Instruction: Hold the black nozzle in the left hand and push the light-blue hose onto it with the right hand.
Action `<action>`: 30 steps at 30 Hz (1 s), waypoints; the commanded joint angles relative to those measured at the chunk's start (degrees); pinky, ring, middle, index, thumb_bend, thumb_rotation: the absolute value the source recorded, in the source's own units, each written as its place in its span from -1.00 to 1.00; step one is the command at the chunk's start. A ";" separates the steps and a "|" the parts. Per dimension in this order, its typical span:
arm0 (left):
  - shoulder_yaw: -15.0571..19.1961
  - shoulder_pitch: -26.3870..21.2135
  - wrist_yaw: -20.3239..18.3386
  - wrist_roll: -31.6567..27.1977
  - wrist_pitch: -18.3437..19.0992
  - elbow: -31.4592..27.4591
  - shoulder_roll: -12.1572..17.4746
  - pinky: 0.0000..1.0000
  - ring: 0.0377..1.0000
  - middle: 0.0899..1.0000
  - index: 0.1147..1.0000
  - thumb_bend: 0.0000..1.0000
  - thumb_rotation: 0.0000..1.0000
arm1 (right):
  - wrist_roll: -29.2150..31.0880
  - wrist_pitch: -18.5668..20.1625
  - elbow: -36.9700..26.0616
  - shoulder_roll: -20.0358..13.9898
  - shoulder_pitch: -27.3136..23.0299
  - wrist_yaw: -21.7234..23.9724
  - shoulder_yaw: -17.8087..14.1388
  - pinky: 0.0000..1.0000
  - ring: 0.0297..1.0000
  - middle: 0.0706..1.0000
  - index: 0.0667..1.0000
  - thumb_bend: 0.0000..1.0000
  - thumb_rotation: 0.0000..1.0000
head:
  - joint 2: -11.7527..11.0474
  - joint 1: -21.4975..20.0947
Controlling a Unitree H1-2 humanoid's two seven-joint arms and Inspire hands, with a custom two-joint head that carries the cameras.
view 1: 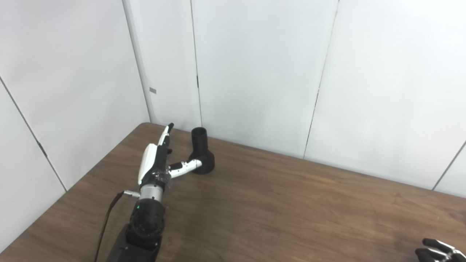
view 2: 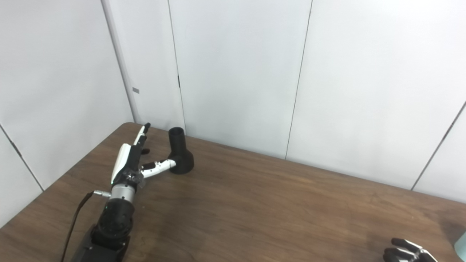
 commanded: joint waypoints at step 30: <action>-7.13 -7.67 -2.35 2.78 -0.90 13.90 4.88 0.68 0.99 0.98 1.00 1.00 -0.16 | -0.33 1.03 -3.07 -0.45 1.05 -0.17 -0.54 -0.44 -0.24 -0.03 0.07 0.76 -0.16 | 1.25 -1.52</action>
